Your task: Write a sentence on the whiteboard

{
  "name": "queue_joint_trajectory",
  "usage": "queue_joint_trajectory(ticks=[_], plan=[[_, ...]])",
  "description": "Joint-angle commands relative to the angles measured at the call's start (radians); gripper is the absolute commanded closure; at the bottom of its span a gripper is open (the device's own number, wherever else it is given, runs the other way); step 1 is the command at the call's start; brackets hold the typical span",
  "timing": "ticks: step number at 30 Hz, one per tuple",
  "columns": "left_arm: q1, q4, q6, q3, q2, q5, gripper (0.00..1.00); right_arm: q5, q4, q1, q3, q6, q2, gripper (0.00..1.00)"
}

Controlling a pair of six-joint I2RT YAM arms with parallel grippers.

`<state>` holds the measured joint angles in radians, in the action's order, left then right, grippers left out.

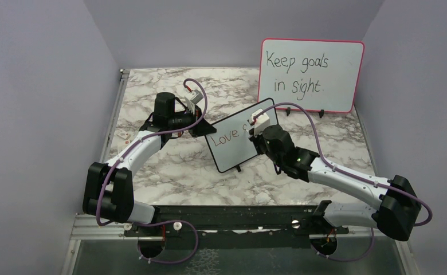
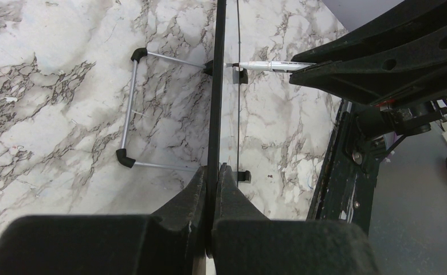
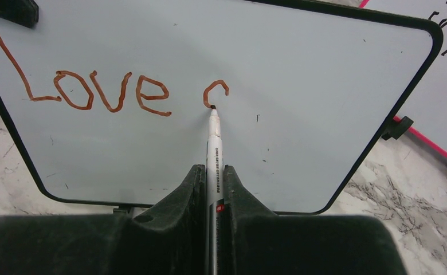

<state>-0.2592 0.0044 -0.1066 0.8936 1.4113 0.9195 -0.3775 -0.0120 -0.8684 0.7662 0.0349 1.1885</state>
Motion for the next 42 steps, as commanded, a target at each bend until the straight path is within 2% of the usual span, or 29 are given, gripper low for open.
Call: queue_joint_trajectory(ticks=[1,31,42], plan=[[-0.011,-0.112,0.102,-0.024,0.047,-0.153,1.0,-0.043,-0.002,0.009,-0.003,0.003,-0.008,1.0],[-0.011,-0.113,0.102,-0.024,0.049,-0.153,1.0,-0.046,0.102,0.019,0.005,0.013,-0.006,1.0],[-0.011,-0.113,0.102,-0.024,0.05,-0.154,1.0,-0.018,0.041,0.019,0.026,0.002,0.01,0.99]])
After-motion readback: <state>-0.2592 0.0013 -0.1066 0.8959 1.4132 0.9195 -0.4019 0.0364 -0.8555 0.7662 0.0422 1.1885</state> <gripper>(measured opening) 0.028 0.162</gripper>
